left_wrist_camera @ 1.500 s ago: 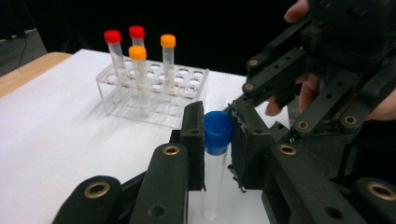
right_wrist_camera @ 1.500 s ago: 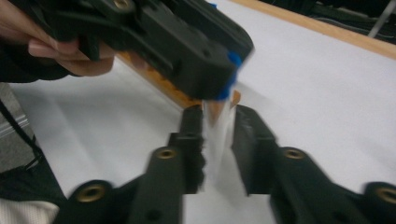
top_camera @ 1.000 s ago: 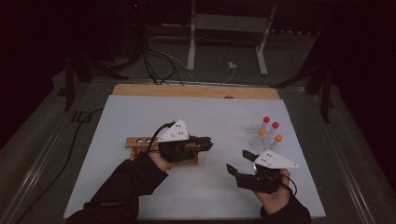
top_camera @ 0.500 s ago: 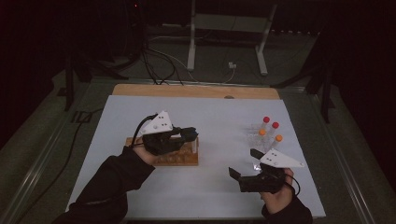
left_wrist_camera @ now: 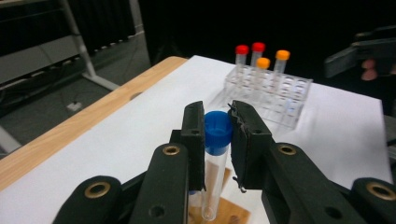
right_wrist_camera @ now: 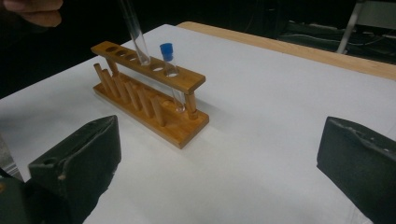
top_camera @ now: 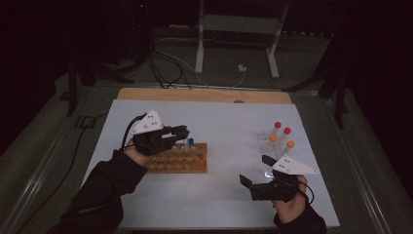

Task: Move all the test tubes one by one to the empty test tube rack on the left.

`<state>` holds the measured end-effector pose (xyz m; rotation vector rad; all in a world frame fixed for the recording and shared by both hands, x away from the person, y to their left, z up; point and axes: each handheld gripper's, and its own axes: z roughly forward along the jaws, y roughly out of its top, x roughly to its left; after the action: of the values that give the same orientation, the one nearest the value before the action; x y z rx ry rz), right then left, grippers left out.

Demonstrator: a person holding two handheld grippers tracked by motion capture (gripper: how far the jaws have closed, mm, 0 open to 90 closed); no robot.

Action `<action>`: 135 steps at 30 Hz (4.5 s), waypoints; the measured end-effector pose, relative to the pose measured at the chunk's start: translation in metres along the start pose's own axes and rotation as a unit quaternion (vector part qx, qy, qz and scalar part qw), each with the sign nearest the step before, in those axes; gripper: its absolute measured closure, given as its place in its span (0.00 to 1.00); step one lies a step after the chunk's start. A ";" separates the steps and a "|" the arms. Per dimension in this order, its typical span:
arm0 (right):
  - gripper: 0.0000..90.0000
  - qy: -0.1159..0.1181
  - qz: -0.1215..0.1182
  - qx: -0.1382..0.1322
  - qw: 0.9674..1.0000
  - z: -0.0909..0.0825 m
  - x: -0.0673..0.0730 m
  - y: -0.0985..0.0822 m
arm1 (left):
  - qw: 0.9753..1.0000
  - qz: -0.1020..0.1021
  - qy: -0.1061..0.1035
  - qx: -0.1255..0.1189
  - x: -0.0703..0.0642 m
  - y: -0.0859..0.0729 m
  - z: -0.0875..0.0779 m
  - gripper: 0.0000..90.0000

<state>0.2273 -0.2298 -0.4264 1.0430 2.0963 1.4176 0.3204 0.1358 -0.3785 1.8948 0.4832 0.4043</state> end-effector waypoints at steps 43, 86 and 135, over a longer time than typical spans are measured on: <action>0.00 0.006 -0.001 -0.002 1.000 -0.002 -0.002 -0.002 | 0.998 -0.040 0.021 0.049 0.016 -0.064 0.037 0.86; 0.00 -0.042 0.008 -0.034 0.999 -0.030 -0.062 0.016 | 0.997 -0.050 -0.048 0.018 -0.015 -0.061 -0.016 0.02; 0.79 -0.195 0.081 0.085 0.974 0.005 -0.132 -0.032 | 0.996 -0.082 -0.027 0.007 -0.019 -0.091 -0.039 0.03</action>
<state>0.3040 -0.3343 -0.4677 1.4571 1.8994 1.0067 0.2726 0.1874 -0.4503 1.8585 0.6014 0.2421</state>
